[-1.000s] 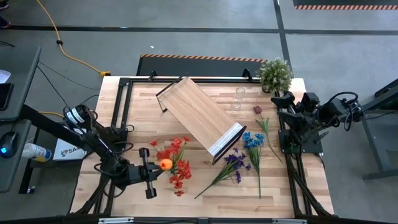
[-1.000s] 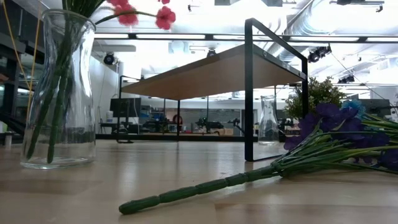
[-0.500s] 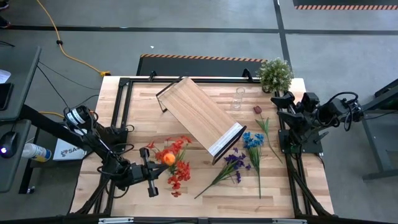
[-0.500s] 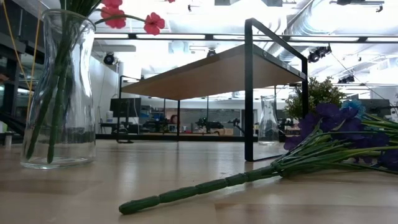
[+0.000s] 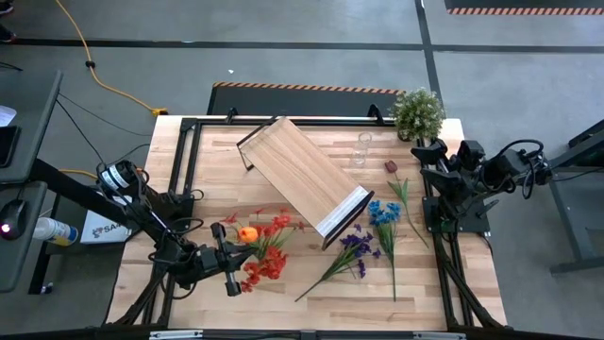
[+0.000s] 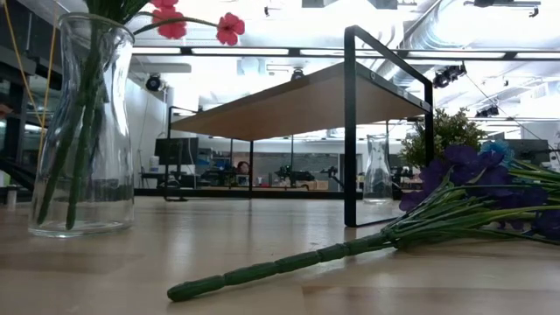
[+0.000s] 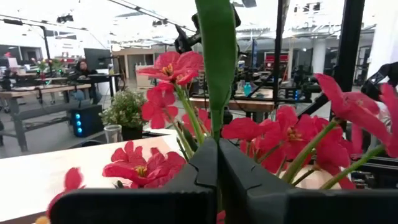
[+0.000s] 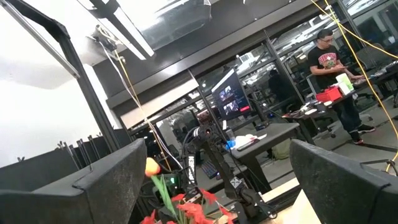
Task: Pick and place flowers into a vace then onto a shelf
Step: Put the orange tulip into the bottom transparent vase
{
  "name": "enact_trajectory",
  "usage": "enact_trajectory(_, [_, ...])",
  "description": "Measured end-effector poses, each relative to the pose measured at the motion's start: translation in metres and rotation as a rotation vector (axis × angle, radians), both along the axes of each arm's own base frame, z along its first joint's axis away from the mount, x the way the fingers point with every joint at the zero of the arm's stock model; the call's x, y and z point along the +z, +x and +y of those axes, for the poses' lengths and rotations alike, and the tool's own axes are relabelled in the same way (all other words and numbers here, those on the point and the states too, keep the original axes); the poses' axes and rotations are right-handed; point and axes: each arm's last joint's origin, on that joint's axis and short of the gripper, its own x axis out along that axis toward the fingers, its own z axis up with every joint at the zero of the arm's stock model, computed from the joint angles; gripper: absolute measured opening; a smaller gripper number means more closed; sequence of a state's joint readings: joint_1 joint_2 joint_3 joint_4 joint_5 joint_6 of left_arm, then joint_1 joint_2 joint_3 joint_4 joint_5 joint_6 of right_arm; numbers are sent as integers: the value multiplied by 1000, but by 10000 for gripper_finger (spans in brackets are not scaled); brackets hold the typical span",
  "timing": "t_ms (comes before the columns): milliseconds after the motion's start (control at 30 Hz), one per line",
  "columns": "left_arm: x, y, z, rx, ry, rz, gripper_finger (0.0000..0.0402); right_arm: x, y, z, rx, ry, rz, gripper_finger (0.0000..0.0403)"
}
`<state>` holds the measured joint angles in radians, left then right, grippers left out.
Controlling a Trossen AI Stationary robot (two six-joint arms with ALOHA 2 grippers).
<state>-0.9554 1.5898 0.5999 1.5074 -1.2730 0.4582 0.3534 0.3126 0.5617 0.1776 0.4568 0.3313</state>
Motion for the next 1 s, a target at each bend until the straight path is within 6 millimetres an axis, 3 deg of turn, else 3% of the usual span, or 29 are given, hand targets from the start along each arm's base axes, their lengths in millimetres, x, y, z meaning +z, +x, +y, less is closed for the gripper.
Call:
enact_trajectory(167, [0, 0, 0, -7, 1, -4, 32, 0, 0, 0, 0, 0, 0, 381])
enact_trajectory(500, [0, 0, 0, -12, -26, -14, 75, 0, 0, 0, 0, 0, 0, 381])
enact_trajectory(1000, [1, 0, 0, -20, -76, -33, 86, 0, 0, 0, 0, 1, 0, 381])
